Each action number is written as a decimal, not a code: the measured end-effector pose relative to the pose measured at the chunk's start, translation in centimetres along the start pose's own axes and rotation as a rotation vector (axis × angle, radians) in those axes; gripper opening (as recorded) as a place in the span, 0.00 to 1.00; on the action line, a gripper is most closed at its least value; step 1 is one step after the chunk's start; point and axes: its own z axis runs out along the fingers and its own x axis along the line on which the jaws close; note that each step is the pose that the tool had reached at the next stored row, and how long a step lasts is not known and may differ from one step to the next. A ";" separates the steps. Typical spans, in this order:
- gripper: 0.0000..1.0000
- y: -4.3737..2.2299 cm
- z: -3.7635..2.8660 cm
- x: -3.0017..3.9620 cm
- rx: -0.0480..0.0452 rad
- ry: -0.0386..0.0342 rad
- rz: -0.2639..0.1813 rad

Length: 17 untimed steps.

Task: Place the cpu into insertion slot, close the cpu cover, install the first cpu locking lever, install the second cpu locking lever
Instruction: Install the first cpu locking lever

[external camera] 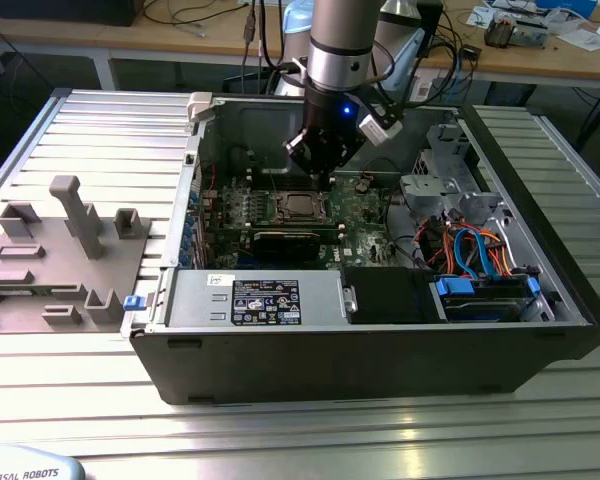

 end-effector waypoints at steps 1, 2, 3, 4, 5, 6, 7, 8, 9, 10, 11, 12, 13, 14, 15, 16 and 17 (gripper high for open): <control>0.11 0.00 0.01 0.00 -0.0004 0.0004 0.016; 0.11 0.00 0.02 0.00 -0.0010 0.0011 0.044; 0.11 0.00 0.03 0.00 -0.0014 0.0015 0.059; 0.11 0.00 0.03 -0.01 -0.0018 0.0018 0.072; 0.11 0.00 0.04 0.00 -0.0023 0.0024 0.094; 0.11 0.00 0.04 -0.01 -0.0027 0.0027 0.107; 0.11 0.00 0.05 -0.01 -0.0030 0.0030 0.120; 0.11 0.01 0.05 -0.01 -0.0034 0.0035 0.139; 0.11 0.01 0.05 -0.01 -0.0037 0.0038 0.151; 0.11 0.01 0.05 -0.01 -0.0038 0.0040 0.158; 0.11 0.01 0.06 -0.01 -0.0041 0.0043 0.168; 0.11 0.01 0.06 -0.01 -0.0043 0.0045 0.177; 0.11 0.01 0.06 -0.01 -0.0044 0.0047 0.182; 0.11 0.01 0.06 -0.01 -0.0046 0.0049 0.190; 0.11 0.01 0.06 -0.01 -0.0047 0.0050 0.195; 0.11 0.01 0.06 -0.01 -0.0049 0.0052 0.201; 0.11 0.01 0.06 -0.01 -0.0049 0.0051 0.204</control>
